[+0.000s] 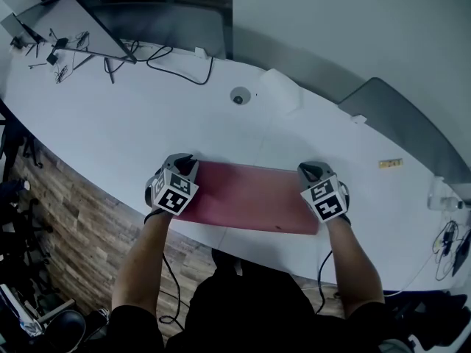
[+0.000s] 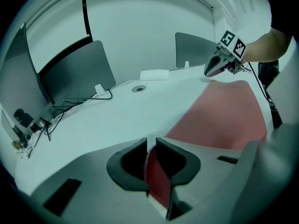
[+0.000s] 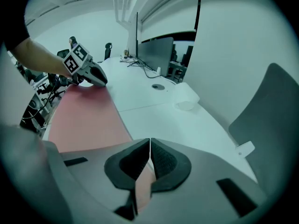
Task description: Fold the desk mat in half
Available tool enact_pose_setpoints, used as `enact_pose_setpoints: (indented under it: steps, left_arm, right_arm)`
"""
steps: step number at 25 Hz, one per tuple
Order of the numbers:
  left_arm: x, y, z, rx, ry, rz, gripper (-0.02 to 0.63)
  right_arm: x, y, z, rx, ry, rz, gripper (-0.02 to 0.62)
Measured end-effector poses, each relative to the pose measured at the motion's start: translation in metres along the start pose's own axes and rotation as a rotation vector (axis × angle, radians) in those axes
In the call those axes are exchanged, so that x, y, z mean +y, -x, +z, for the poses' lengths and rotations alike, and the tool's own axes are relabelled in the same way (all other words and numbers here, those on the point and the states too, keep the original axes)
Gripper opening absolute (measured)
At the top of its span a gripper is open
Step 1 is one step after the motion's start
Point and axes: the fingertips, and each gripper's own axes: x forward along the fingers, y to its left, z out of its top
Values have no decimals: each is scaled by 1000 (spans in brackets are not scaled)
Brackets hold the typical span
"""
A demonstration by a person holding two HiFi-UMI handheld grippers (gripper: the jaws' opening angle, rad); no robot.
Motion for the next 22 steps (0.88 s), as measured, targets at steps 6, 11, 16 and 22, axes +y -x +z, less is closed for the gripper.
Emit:
enact_pose_setpoints:
  steps: [6,11,16,22]
  left_arm:
    - [-1,3,1,-4,-2,9,71]
    - [1,9,1,-26,-2,15,72]
    - [18,24,0,-76,89,74,101]
    - [13,50,-6,-122,118,62,103]
  right_arm:
    - [70,22,24,-83,24,169,48]
    - [136,32,23,-53,44,327,123]
    - [175,49,22,-52,48,407,187]
    - [202,47,8,8,64,444,227]
